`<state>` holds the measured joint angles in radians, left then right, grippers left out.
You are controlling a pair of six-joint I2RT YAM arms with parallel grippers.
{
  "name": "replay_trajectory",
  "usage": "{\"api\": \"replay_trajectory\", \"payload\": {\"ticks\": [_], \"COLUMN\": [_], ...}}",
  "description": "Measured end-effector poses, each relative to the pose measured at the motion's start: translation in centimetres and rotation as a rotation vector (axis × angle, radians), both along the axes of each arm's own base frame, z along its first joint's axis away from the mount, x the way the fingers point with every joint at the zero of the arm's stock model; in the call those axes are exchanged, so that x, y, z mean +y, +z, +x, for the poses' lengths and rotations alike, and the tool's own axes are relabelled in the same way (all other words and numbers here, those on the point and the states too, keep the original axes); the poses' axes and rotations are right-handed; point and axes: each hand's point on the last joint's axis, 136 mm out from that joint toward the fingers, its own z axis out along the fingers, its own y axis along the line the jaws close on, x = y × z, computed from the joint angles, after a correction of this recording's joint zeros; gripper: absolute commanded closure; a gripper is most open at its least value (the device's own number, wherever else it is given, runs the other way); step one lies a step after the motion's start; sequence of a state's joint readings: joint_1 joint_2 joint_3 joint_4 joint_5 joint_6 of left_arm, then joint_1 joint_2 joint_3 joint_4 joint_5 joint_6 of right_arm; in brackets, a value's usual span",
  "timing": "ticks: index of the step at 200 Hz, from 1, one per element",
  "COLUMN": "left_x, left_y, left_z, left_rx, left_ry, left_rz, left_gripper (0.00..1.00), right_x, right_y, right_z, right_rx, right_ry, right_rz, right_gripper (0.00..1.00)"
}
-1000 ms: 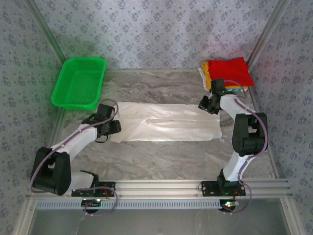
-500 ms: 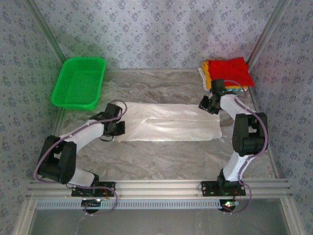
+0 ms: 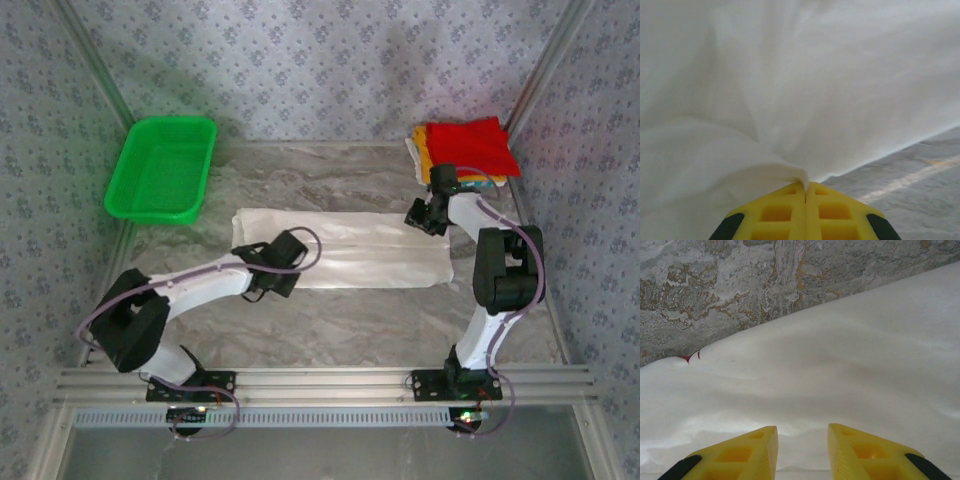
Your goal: Fold and stack the t-shirts
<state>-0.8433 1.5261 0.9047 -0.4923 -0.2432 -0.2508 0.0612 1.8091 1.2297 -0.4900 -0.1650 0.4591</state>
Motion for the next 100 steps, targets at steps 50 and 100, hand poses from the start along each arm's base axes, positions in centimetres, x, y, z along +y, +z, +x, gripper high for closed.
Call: {"api": "replay_trajectory", "payload": {"ticks": [50, 100], "left_x": [-1.4, 0.1], "left_y": [-2.0, 3.8], "left_z": [-2.2, -2.4], "left_rx": [0.007, -0.148], "left_ry": [-0.136, -0.191], "left_rz": [0.219, 0.123], "left_gripper": [0.93, 0.63], "right_x": [0.3, 0.6], "right_y": [-0.6, -0.5], "right_z": [-0.1, -0.1], "right_rx": [0.017, 0.018], "right_ry": [0.002, 0.009], "right_rz": [0.016, 0.032], "right_gripper": [0.64, 0.63]}}
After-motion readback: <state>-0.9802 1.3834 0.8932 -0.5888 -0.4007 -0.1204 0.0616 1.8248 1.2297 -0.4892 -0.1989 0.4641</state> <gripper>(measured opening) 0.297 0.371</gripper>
